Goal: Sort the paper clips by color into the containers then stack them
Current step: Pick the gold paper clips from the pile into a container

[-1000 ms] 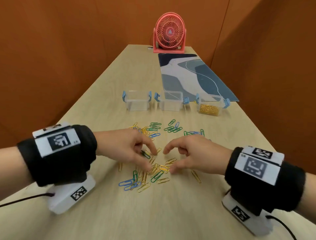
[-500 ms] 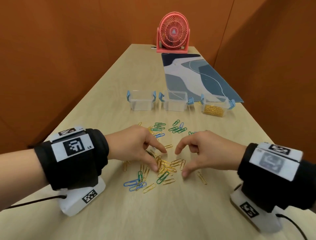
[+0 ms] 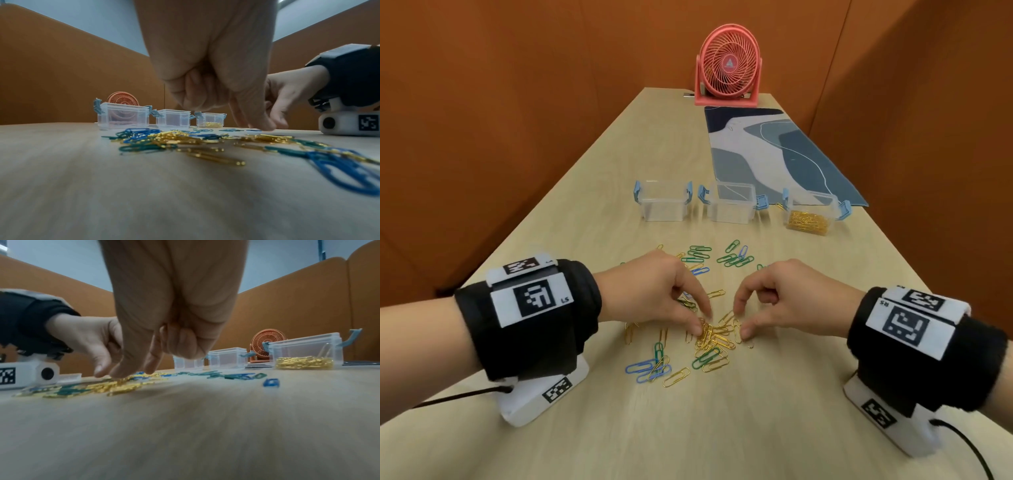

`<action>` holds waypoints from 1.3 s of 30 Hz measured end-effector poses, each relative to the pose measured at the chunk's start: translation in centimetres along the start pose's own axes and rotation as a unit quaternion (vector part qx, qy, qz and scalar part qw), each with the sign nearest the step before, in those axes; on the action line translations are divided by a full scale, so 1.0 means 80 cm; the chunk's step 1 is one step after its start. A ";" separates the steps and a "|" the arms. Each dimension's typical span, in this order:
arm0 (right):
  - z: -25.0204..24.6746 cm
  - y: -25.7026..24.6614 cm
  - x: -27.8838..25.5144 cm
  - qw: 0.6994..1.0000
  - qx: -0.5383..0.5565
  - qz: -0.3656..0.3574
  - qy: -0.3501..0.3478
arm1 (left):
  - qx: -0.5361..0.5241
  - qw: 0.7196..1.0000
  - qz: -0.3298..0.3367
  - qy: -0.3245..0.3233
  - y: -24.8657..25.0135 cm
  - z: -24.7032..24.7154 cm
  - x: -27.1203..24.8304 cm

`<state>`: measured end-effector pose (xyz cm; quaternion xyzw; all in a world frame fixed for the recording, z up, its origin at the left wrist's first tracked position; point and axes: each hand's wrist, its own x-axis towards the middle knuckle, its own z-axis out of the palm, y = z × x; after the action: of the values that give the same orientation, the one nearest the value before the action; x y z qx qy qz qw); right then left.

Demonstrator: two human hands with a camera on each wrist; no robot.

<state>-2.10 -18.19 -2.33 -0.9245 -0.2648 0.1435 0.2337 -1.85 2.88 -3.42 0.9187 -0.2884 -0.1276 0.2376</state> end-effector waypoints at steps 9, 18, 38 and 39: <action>0.006 -0.008 0.007 0.998 -0.037 -0.029 -0.045 | 0.000 0.999 0.023 -0.037 -0.002 0.004 0.007; 0.010 -0.010 0.017 0.998 -0.032 -0.027 -0.047 | 0.000 0.999 0.004 -0.039 0.002 0.007 0.008; -0.091 0.036 0.008 0.966 0.178 0.183 -0.032 | -0.324 0.914 -0.183 -0.162 0.047 -0.054 0.109; -0.101 0.042 0.010 0.955 0.221 0.198 -0.013 | -0.348 0.905 -0.183 -0.164 0.054 -0.059 0.125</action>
<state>3.07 -23.15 2.69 -0.8818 -0.0412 0.2537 0.3953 5.89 -4.45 1.87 0.7803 -0.0871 -0.4098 0.4644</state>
